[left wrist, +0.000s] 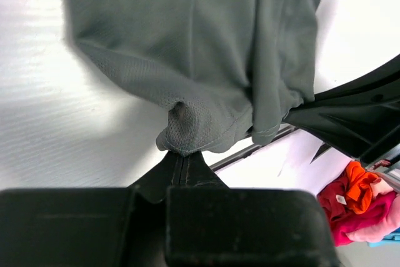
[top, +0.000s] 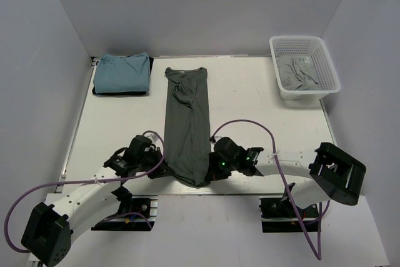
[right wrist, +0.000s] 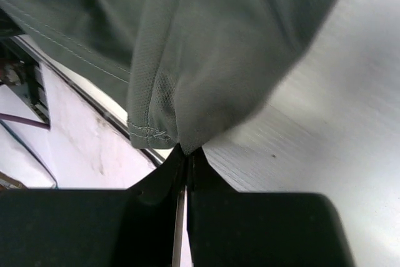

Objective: Fold and stack the t-shirts
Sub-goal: Fold the folded rectangular tshirt in 1/3 of the way

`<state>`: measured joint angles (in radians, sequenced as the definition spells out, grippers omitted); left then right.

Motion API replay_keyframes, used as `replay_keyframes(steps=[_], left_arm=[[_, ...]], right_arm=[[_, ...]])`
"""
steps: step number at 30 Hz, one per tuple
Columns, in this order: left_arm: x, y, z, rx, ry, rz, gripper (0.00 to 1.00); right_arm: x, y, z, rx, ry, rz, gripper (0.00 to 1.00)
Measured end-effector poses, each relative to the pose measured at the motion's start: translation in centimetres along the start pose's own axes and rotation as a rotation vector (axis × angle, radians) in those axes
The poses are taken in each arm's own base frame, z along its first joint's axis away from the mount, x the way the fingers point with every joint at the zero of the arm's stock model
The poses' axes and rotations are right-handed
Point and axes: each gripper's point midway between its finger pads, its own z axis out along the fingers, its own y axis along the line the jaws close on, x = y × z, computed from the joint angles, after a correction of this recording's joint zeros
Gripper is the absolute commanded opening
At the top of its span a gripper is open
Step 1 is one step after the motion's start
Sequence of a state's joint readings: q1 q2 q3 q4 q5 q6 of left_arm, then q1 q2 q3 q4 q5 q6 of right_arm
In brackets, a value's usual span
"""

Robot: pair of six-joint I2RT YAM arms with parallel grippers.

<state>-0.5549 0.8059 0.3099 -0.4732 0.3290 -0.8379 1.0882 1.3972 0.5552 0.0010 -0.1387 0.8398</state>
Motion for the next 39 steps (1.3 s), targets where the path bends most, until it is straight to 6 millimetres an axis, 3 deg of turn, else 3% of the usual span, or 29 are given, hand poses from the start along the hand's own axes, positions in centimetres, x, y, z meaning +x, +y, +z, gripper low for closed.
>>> replay_keyframes(steps=[5, 8, 18, 26, 32, 39], left_arm=[[-0.9, -0.8, -0.1, 0.001, -0.015, 0.019, 0.00], [-2.6, -2.0, -0.5, 0.018, -0.072, 0.041, 0.00], [-11.3, -7.2, -0.9, 0.016, -0.293, 0.061, 0.00], [-17.6, -8.9, -0.5, -0.085, -0.439, 0.062, 0.00], [-21.1, -8.1, 0.5, -0.191, -0.513, 0.042, 0.00], [-22.3, -5.3, 2.7, -0.303, -0.492, 0.010, 0.00]], right_arm=[[-1.6, 1.0, -0.5, -0.001, -0.047, -0.023, 0.00], [-3.1, 1.4, -1.1, 0.013, -0.100, -0.032, 0.00], [-13.4, 2.5, -4.0, 0.135, -0.380, -0.035, 0.00], [-20.9, 0.5, -3.6, 0.248, -0.457, -0.004, 0.00], [-24.3, -2.0, -3.0, 0.282, -0.461, 0.036, 0.00], [-25.3, -3.7, -1.3, 0.259, -0.395, 0.054, 0.00]])
